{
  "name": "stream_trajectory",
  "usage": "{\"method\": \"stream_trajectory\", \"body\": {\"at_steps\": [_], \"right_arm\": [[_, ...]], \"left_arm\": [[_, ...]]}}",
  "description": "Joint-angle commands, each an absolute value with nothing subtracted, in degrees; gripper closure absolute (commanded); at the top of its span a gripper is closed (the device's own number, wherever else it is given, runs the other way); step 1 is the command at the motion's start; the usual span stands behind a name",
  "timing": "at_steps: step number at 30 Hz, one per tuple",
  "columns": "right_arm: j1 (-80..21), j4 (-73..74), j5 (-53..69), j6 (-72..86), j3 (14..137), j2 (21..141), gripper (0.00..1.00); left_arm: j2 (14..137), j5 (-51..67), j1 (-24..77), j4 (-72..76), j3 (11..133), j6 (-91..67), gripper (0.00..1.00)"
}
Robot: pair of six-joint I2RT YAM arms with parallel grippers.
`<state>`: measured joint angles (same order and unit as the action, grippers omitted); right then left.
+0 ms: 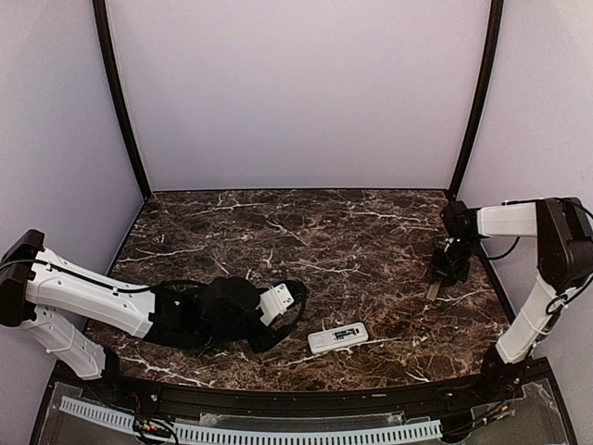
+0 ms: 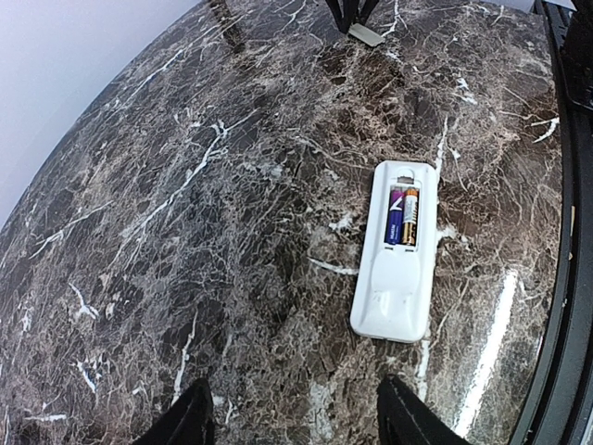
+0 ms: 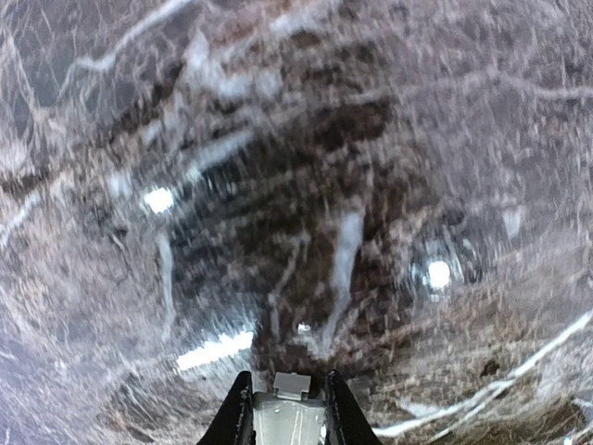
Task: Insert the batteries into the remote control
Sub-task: Pick up the battery cover at the center of the board.
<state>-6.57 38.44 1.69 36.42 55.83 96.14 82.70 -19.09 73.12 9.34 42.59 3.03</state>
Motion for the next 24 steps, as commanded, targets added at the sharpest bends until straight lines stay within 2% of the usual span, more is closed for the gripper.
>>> {"method": "stream_trajectory", "body": {"at_steps": [1, 13, 19, 24], "right_arm": [[-7.4, 40.9, 2.1, 37.5, 54.1, 92.8, 0.82], [-12.5, 41.7, 4.5, 40.7, 55.2, 83.9, 0.83], [-25.2, 39.3, 2.6, 45.3, 62.8, 75.0, 0.83], [-36.3, 31.3, -1.0, 49.1, 66.3, 68.5, 0.85]], "left_arm": [[81.7, -19.0, 72.8, 9.1, 42.6, 3.7, 0.41], [82.5, -16.3, 72.8, 7.7, 45.3, 1.1, 0.41], [80.3, -7.8, 71.3, 8.8, 49.8, -4.1, 0.39], [78.5, 6.7, 66.7, 13.5, 53.5, -11.2, 0.27]]}}
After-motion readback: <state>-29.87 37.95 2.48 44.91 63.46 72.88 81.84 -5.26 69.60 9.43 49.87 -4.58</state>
